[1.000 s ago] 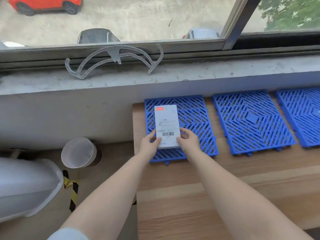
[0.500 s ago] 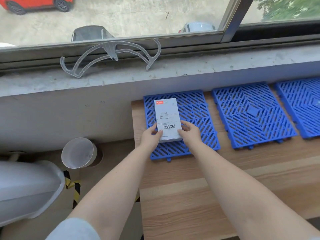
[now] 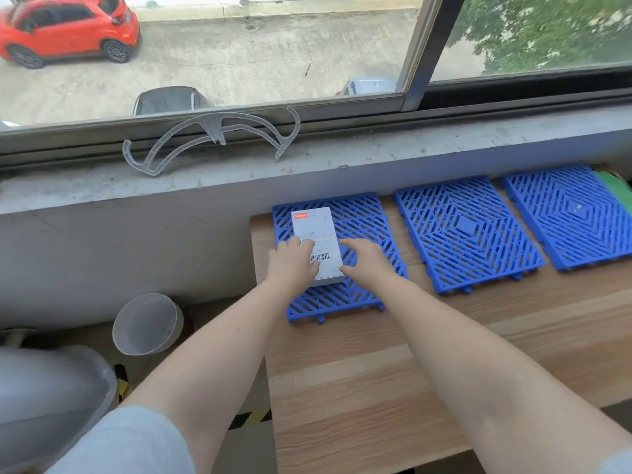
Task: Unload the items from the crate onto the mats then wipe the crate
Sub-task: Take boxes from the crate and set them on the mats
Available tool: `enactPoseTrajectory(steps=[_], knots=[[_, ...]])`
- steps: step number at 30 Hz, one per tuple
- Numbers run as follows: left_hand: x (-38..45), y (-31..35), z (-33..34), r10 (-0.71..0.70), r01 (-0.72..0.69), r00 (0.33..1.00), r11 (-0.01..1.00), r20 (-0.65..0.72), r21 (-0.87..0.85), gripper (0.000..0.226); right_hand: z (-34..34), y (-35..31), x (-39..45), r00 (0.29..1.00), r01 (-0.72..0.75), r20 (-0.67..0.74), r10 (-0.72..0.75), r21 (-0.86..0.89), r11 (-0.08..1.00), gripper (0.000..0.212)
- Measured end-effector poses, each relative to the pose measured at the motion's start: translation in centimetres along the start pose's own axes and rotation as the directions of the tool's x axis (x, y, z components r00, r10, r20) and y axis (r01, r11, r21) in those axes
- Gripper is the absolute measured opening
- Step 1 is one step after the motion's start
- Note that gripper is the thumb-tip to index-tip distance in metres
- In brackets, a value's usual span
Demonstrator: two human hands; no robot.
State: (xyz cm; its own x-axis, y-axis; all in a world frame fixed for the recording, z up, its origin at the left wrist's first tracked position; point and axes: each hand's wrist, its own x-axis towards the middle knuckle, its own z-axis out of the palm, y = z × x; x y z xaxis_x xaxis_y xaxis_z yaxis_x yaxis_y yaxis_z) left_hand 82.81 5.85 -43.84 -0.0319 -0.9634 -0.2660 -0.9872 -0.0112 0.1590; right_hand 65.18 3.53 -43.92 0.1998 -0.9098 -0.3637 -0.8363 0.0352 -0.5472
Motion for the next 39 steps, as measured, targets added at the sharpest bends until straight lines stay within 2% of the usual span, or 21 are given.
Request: enactPoseTrajectory(steps=[5, 10, 15, 23, 30, 39], knots=[[0.2, 3.2, -3.3, 0.153, -0.142, 0.988, 0.961, -0.028, 0.239, 0.042, -5.4, 0.4, -1.9, 0.996, 0.048, -0.056, -0.071, -0.338, 0.94, 0.05], [0.1, 8.4, -6.0, 0.271, -0.231, 0.959, 0.915, -0.079, 0.331, 0.045, -10.7, 2.5, -5.2, 0.979, -0.021, -0.19, -0.068, -0.432, 0.902, 0.048], [-0.6, 15.3, -8.0, 0.369, -0.292, 0.918, 0.879, -0.149, 0.376, 0.047, -14.7, 6.3, -9.2, 0.96, -0.065, -0.257, -0.114, -0.597, 0.8, 0.047], [-3.8, 27.8, -8.0, 0.478, -0.385, 0.863, 0.834, -0.166, 0.396, 0.049, -20.7, 14.8, -17.1, 0.939, -0.185, -0.343, 0.0, -0.508, 0.841, 0.055], [-8.4, 41.4, -6.4, 0.575, -0.477, 0.803, 0.776, -0.154, 0.413, 0.052, -25.7, 24.5, -26.1, 0.904, -0.268, -0.421, 0.074, -0.423, 0.866, 0.062], [-15.0, 63.4, -3.6, 0.76, -0.638, 0.637, 0.613, -0.127, 0.467, 0.06, -33.8, 40.4, -40.7, 0.836, -0.418, -0.506, 0.21, -0.342, 0.842, 0.07]])
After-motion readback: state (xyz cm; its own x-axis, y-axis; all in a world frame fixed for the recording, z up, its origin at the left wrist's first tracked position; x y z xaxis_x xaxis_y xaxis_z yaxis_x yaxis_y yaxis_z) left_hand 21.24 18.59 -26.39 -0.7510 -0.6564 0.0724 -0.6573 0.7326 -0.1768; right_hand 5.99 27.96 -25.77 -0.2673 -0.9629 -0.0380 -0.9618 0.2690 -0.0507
